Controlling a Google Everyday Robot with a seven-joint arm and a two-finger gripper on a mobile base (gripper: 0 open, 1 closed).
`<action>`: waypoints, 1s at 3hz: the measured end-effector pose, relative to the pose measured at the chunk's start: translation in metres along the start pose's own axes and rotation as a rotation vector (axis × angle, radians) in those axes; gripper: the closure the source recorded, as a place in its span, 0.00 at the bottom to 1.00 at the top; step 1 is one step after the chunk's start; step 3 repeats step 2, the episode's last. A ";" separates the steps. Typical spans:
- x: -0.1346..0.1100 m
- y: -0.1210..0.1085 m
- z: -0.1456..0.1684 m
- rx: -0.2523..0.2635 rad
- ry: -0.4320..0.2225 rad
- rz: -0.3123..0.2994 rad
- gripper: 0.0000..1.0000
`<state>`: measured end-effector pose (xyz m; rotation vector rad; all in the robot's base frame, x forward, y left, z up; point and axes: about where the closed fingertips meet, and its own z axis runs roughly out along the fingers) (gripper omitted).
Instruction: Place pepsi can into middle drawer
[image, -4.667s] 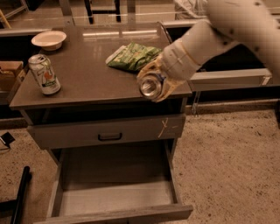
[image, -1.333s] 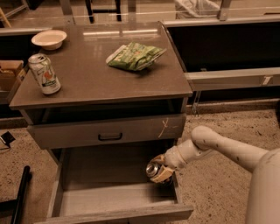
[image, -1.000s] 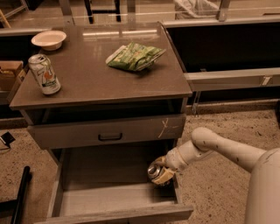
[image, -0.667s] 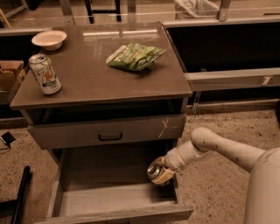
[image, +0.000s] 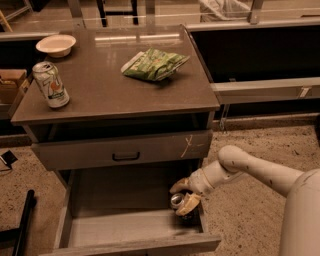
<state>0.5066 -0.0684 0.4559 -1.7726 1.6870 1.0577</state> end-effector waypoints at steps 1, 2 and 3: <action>0.000 0.000 0.000 0.000 0.000 0.000 0.00; 0.000 0.000 0.000 0.000 0.000 0.000 0.00; 0.000 0.000 0.000 0.000 0.000 0.000 0.00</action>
Offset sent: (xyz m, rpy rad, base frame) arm 0.0000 0.0000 0.0000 0.0000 0.0000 0.0000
